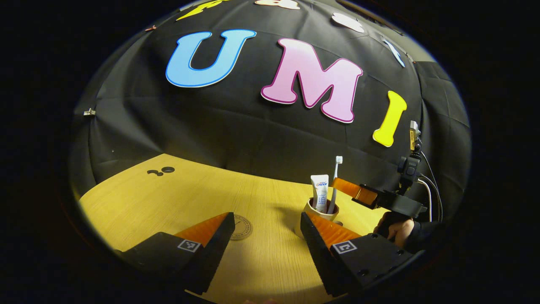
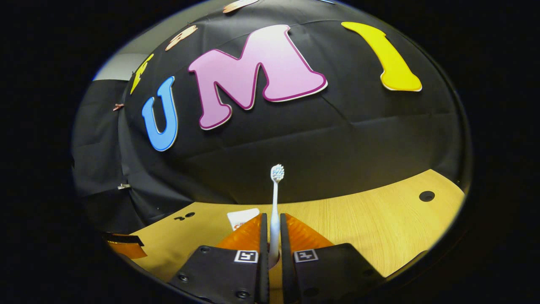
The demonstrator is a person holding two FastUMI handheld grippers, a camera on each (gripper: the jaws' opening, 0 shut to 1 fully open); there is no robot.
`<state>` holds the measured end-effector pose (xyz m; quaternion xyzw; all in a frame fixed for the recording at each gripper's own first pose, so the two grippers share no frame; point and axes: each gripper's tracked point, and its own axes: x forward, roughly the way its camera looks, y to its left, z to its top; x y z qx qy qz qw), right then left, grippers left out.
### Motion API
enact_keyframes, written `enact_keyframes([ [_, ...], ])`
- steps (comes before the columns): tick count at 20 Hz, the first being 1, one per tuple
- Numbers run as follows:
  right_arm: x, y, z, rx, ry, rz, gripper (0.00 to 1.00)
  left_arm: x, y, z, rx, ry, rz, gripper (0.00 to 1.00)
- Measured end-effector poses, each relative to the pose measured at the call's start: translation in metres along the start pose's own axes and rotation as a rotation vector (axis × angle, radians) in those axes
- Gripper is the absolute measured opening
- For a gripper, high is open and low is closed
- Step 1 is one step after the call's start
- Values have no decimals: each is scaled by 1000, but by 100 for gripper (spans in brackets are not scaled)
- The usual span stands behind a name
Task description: Put the toothbrush and toothpaste on the desktop into the cup, then pick up the cup and place it on the coaster on the desktop.
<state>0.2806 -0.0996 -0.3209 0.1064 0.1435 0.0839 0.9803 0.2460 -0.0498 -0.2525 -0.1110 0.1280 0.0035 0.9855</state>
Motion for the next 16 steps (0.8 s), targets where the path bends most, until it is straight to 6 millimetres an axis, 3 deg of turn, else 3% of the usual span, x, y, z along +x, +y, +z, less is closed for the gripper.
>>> enact_keyframes([
  [3,-15,15,-12,-19,25,37,39,1,-8,-2,4,4,-14,97],
  [6,-29,21,-14,-59,42,51,41,0,-14,-5,15,7,-26,97],
  [7,-32,23,-11,-59,44,57,47,-1,-14,-5,18,10,-27,97],
  [10,-42,22,3,-51,51,49,53,-7,-13,-8,15,16,-24,97],
  [13,-48,17,11,-64,90,40,100,-14,-9,-10,18,19,-11,97],
  [16,-50,14,15,-58,157,17,96,-22,-2,-15,14,28,12,97],
])
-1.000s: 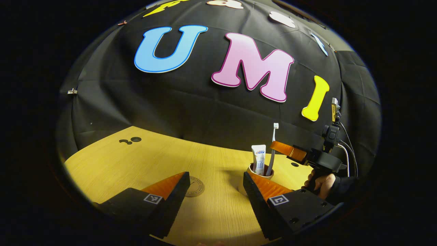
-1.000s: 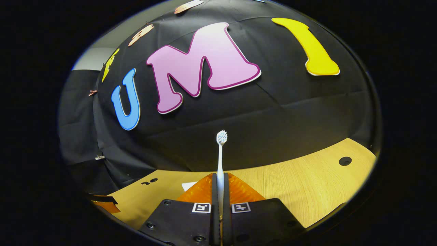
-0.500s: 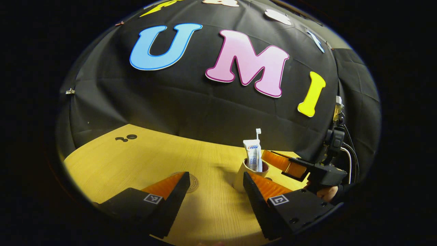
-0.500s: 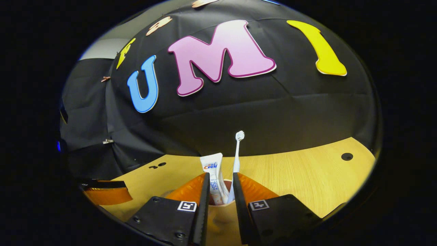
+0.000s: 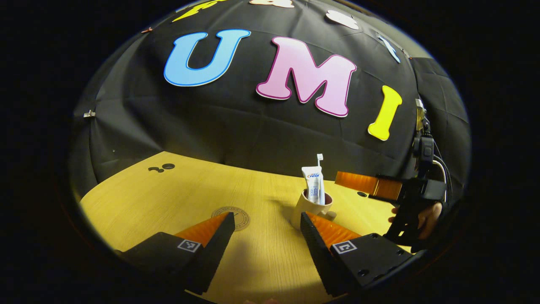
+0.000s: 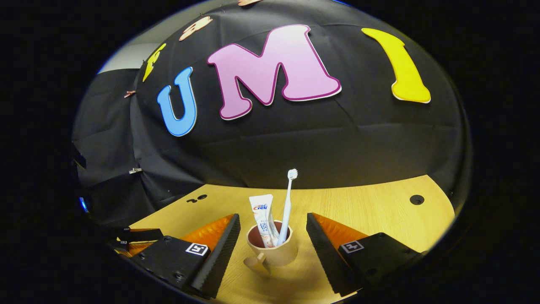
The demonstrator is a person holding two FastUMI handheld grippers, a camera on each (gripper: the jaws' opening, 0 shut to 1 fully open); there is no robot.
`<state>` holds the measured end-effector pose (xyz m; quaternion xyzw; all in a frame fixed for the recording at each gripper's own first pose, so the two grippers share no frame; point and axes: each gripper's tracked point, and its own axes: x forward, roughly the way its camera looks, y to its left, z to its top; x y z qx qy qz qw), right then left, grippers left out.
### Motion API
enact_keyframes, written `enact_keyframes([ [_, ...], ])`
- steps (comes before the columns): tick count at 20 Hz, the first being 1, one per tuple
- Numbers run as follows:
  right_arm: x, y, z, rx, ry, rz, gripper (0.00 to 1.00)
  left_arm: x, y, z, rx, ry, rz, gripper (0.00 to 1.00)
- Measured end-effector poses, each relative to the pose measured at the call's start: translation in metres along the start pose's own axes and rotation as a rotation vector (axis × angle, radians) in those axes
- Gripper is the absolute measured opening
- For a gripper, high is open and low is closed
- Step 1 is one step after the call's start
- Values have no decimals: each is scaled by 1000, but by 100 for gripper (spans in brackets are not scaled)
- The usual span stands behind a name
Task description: Put the toothbrush and toothpaste on the desktop into the cup, then pick up the cup and place it on the coaster on the desktop.
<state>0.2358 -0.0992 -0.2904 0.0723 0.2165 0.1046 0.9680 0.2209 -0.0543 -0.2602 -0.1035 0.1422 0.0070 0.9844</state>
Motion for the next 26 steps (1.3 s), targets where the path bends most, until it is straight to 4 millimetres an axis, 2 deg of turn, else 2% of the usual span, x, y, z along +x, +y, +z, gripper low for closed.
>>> enact_keyframes([
  [4,2,-3,-7,-7,129,-26,96,-12,10,-4,-2,5,41,97],
  [7,4,2,-24,15,246,-23,96,-23,20,-7,58,8,86,97],
  [12,7,14,-59,58,474,-6,97,-42,28,-18,-14,56,104,97],
  [14,7,19,-66,49,553,15,97,-49,36,-22,-6,74,124,97],
  [17,10,25,-77,50,656,34,97,-56,55,-28,31,105,159,98],
  [21,9,26,-101,118,831,46,97,-70,79,-23,15,122,181,97],
  [23,13,22,-102,165,875,33,97,-77,93,-22,22,129,195,98],
  [26,21,17,-108,184,907,-10,97,-91,108,-32,8,168,216,98],
])
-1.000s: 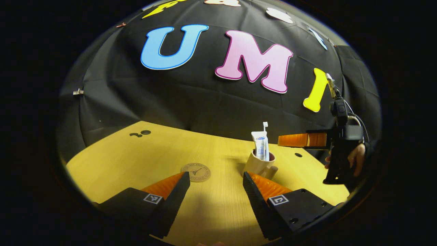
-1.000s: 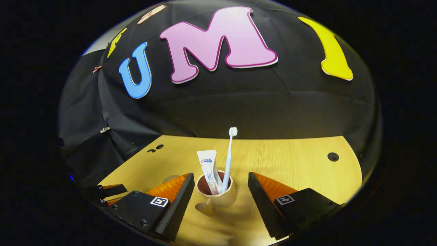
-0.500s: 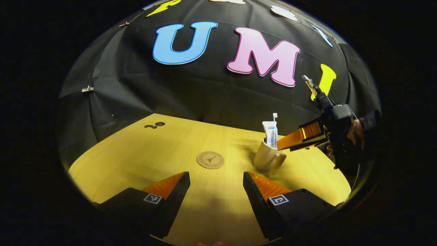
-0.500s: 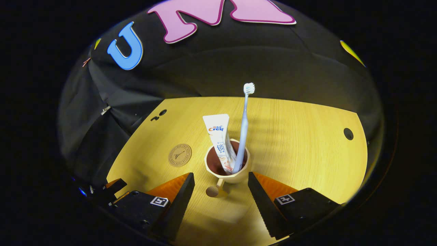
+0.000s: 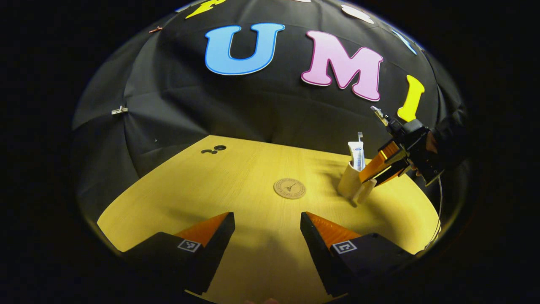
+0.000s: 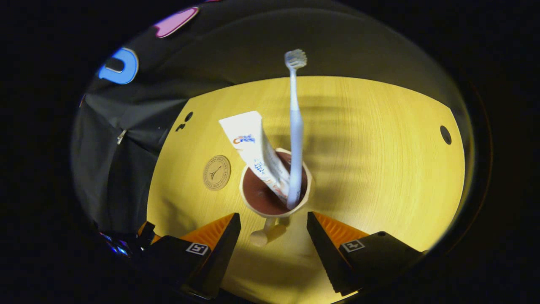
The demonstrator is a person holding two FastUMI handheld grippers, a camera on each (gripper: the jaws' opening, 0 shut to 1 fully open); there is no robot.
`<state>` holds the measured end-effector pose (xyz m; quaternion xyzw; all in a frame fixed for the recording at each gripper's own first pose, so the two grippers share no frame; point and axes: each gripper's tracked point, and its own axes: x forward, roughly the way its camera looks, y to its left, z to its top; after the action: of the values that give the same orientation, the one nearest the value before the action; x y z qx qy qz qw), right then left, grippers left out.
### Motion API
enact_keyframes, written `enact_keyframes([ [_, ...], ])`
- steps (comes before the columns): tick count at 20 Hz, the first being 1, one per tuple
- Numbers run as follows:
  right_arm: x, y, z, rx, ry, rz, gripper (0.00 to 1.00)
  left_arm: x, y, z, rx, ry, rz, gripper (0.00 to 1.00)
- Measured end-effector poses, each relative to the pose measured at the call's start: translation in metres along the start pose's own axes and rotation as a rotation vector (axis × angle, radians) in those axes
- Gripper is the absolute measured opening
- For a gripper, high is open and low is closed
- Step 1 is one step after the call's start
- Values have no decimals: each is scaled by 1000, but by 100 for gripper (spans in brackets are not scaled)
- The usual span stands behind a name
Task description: Put the toothbrush and toothpaste on the desktop into the cup, then pick up the cup and place it on the coaster on the desktop.
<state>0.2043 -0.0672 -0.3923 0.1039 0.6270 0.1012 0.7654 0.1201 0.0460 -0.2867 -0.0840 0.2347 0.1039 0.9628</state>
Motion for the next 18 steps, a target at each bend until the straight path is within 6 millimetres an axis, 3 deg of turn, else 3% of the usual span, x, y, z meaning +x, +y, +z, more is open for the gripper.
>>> enact_keyframes([
  [3,15,3,-6,-28,39,-35,97,-7,6,-8,-50,32,-3,97],
  [6,22,-7,-4,11,52,-71,97,-13,5,-12,-43,42,-18,97],
  [7,21,-10,-3,31,59,-83,90,-17,4,-13,-34,48,-25,97],
  [9,27,-12,-3,61,72,-101,87,-20,7,-16,-21,58,-31,98],
  [18,55,-9,-27,94,177,-148,87,-34,24,-26,-26,92,-23,97],
])
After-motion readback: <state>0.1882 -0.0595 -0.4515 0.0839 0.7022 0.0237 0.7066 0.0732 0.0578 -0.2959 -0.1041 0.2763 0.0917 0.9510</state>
